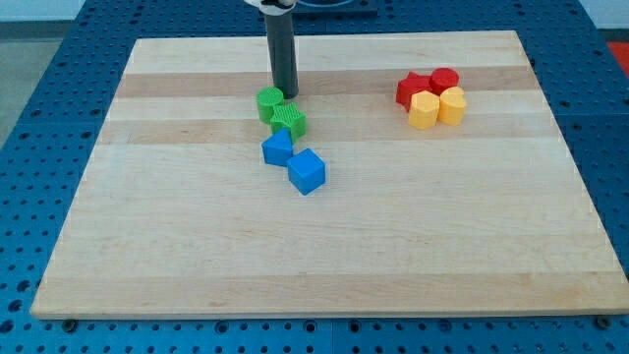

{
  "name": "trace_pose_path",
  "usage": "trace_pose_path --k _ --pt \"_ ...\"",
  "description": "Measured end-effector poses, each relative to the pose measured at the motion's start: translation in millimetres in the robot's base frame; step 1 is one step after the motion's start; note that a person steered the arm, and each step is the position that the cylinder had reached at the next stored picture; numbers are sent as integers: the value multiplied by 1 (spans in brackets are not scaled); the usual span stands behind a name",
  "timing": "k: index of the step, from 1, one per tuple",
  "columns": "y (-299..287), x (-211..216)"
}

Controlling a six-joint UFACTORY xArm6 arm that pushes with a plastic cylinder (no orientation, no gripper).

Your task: Move your arm below the blue cube

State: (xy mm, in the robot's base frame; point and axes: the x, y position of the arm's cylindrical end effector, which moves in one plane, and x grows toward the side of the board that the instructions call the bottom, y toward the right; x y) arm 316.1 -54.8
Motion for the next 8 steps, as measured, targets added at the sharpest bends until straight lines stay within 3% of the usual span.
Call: trace_pose_path --k 4,8 --pt "49 2" --pt "89 66"
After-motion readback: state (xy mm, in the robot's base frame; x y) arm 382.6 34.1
